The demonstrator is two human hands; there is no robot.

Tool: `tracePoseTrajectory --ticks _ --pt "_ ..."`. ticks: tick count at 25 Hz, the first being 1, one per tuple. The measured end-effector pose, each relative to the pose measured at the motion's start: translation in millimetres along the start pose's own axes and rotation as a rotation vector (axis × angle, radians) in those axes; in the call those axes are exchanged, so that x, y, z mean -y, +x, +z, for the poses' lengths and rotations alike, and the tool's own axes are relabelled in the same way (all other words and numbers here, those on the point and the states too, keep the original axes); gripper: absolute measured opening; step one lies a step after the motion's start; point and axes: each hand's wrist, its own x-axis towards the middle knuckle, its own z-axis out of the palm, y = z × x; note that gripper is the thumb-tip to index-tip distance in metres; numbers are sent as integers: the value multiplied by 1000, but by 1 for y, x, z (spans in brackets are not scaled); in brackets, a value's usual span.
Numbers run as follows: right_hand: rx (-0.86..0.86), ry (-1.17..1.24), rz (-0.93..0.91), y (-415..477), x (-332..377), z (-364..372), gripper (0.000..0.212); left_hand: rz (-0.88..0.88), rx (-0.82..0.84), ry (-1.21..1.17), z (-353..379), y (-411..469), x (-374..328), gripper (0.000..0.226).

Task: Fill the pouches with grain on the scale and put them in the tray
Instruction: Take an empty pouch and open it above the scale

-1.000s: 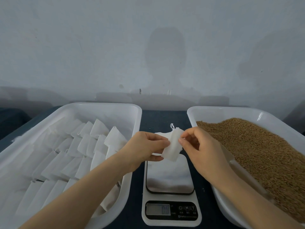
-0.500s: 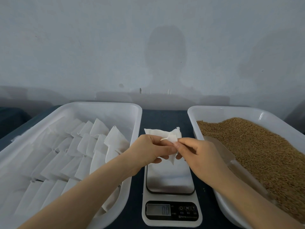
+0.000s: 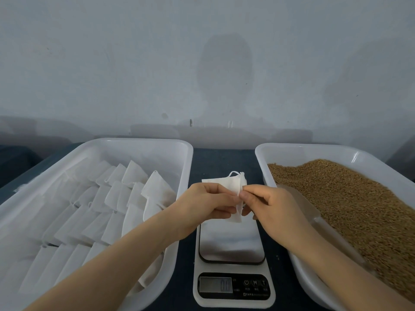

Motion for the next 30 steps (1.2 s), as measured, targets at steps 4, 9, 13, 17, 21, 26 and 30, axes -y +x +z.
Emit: tracePoseTrajectory --ticks 4,9,13,17,21,26,30 --pt "-52 -22 45 -1 -3 3 12 0 -42 -16 3 -1 0 8" --pt "-189 -22 18 -2 -2 2 18 6 -82 -5 6 0 0 10" --pt "-97 -142 -114 -4 2 1 25 95 -83 90 7 -1 1 12" --pt "-39 -139 18 0 0 3 18 307 -110 305 9 -3 5 21" --pt "-152 -148 72 2 -3 -1 28 431 -95 416 11 -3 10 29" --pt "-176 -12 99 3 -2 -4 12 464 -291 424 8 1 8 17" --pt "-173 50 105 4 -5 -7 15 194 -431 228 -6 6 0 34"
